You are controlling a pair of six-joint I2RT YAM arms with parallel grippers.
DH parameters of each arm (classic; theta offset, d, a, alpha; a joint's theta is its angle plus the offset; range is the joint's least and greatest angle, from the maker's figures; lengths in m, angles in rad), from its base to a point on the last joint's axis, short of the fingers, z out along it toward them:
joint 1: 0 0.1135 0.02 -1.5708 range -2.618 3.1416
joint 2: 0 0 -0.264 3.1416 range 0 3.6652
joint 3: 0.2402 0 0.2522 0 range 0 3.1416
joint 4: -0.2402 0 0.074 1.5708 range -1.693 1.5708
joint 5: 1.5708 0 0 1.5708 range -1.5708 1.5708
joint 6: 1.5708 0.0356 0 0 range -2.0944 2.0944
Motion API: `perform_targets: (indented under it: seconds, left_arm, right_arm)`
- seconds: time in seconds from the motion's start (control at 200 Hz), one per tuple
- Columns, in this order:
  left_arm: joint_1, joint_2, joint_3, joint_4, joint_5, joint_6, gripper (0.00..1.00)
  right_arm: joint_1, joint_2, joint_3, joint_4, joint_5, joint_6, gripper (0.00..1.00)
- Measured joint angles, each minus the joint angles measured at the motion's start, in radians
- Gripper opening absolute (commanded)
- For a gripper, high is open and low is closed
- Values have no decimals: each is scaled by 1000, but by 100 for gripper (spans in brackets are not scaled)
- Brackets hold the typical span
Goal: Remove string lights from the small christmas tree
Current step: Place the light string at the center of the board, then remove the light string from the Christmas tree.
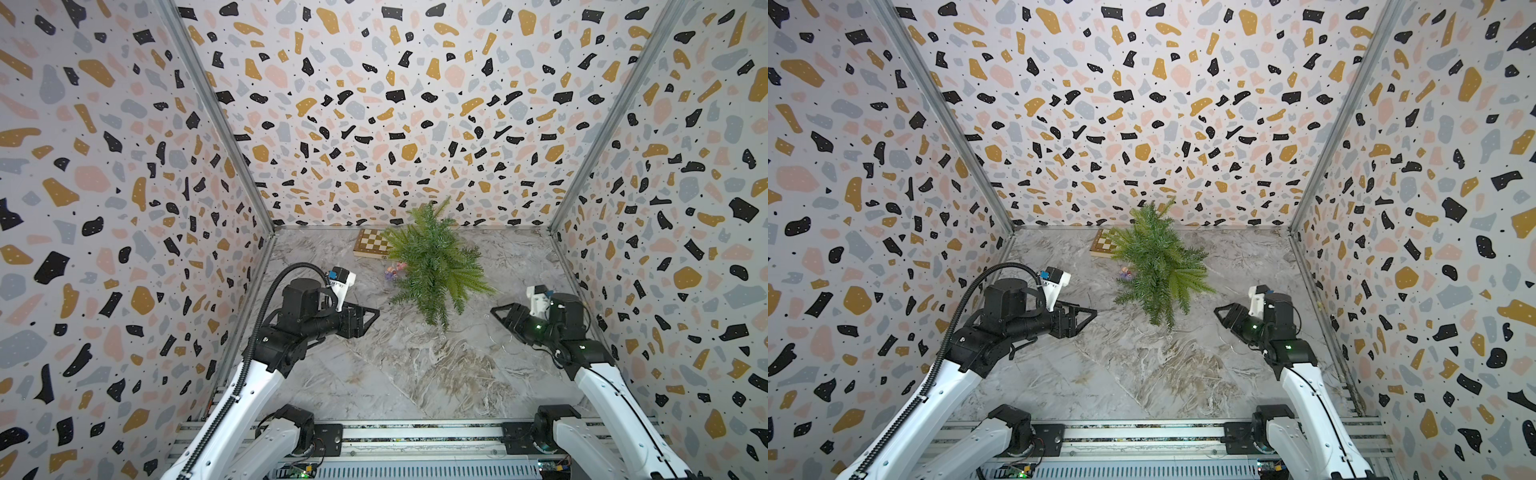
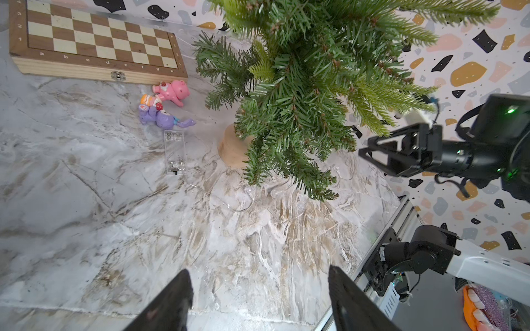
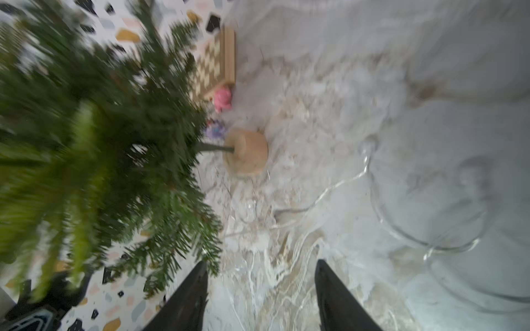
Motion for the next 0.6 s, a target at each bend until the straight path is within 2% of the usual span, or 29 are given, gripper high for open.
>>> perform_targets:
  seconds: [0.11, 0.396, 0.601]
  left_arm:
    - [0, 4, 0, -1, 0, 0, 74]
    - [0, 3, 0, -7, -8, 0, 74]
    - [0, 3, 0, -7, -8, -1, 74]
  right_arm:
    - [78, 53, -74, 88, -23, 69, 57]
    - [140, 150, -163, 344, -59, 282, 52]
    - [189, 238, -196, 510, -55, 457, 51]
